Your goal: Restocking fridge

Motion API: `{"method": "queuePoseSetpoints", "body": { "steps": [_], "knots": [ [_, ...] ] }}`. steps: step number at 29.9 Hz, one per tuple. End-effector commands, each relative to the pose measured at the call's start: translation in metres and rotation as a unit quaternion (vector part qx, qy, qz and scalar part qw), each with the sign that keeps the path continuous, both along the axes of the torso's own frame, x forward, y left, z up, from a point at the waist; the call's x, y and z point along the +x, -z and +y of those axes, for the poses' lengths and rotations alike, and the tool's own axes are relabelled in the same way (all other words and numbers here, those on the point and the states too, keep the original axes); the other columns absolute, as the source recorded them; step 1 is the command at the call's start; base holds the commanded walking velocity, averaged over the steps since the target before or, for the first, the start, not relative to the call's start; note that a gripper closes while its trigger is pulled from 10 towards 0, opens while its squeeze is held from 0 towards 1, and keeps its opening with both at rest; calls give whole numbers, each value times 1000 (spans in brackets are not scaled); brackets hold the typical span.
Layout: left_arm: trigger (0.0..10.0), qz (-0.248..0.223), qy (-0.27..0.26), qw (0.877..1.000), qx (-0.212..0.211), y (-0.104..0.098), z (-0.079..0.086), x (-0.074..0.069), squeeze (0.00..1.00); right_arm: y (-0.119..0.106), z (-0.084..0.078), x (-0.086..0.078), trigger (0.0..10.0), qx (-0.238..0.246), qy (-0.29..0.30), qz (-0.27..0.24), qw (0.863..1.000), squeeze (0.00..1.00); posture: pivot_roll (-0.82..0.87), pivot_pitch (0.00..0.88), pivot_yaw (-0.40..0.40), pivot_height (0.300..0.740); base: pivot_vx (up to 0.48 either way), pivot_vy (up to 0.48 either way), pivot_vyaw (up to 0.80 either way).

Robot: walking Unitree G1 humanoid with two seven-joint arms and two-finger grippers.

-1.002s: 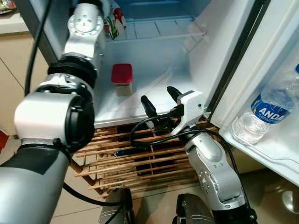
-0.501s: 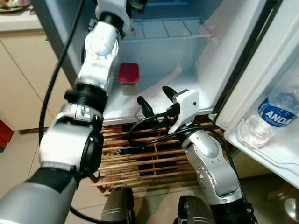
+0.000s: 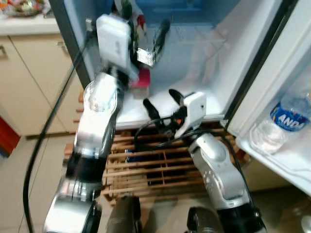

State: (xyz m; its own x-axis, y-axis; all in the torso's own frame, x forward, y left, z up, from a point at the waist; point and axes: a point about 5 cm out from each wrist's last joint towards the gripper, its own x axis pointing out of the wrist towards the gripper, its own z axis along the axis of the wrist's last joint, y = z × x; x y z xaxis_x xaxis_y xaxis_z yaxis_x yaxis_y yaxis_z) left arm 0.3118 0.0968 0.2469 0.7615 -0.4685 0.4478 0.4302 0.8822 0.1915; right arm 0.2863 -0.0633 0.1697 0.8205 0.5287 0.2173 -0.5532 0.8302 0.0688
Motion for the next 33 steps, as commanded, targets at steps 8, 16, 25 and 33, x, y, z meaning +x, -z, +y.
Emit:
{"method": "queuePoseSetpoints", "body": {
  "steps": [8,16,25,33],
  "knots": [
    [10000,149,-108,982,-28,63,36,-33,0,38,-62,2,10000,-7,135,78,988,0,-20,0,-20,652,0,0,0],
    [10000,191,-196,962,19,97,56,-48,0,45,-74,0,10000,6,181,98,979,0,-53,0,-28,652,0,0,0],
    [10000,179,-209,962,2,85,52,-33,0,52,-74,-2,10000,-27,183,81,979,0,-66,0,-15,652,-84,0,0],
    [10000,168,-216,962,0,80,48,-26,0,51,-68,2,10000,-34,172,75,982,0,-65,0,-23,652,-251,-156,0]
  ]
}}
